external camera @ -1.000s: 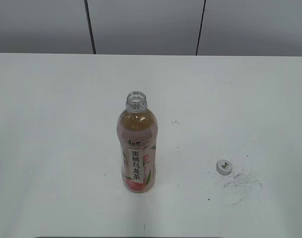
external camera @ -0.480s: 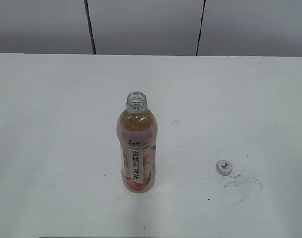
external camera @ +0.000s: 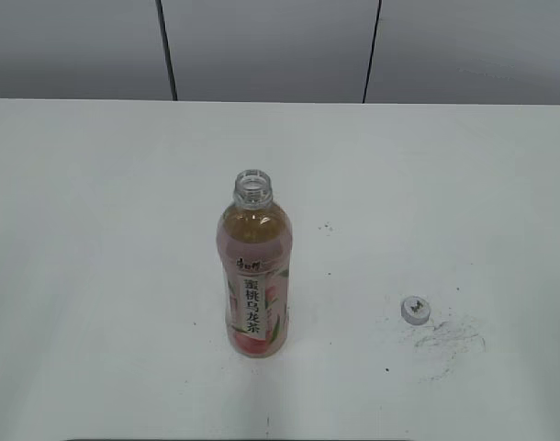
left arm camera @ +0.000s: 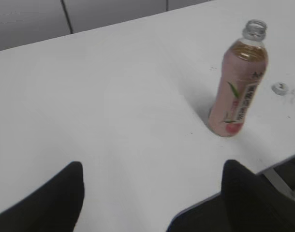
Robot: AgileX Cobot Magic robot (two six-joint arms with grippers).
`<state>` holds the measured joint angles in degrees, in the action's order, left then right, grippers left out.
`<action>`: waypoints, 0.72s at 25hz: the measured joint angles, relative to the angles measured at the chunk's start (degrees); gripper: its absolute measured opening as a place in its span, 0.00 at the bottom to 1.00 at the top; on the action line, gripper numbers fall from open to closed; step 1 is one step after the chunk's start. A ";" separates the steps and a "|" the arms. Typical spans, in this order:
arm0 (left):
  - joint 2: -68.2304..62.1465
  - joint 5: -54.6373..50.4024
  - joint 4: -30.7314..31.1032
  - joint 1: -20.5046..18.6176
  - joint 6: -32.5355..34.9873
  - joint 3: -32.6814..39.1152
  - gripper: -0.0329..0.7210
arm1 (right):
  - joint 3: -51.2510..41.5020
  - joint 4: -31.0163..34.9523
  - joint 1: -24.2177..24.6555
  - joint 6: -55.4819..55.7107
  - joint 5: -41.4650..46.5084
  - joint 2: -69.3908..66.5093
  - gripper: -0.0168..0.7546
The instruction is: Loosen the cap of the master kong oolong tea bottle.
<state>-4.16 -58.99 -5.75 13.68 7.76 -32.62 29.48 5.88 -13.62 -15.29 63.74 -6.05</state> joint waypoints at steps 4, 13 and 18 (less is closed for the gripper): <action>3.18 0.12 0.00 -7.24 0.00 0.00 0.73 | 0.00 -0.05 7.67 0.00 0.00 4.12 0.72; 4.51 0.16 0.07 -11.75 0.00 0.36 0.73 | 0.00 0.00 9.51 0.00 0.01 6.42 0.72; 4.51 0.16 0.07 -11.75 0.00 0.36 0.73 | 0.00 0.00 9.51 0.00 0.01 6.42 0.72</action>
<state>0.35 -58.82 -5.68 1.93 7.76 -32.26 29.48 5.88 -4.11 -15.29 63.75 0.37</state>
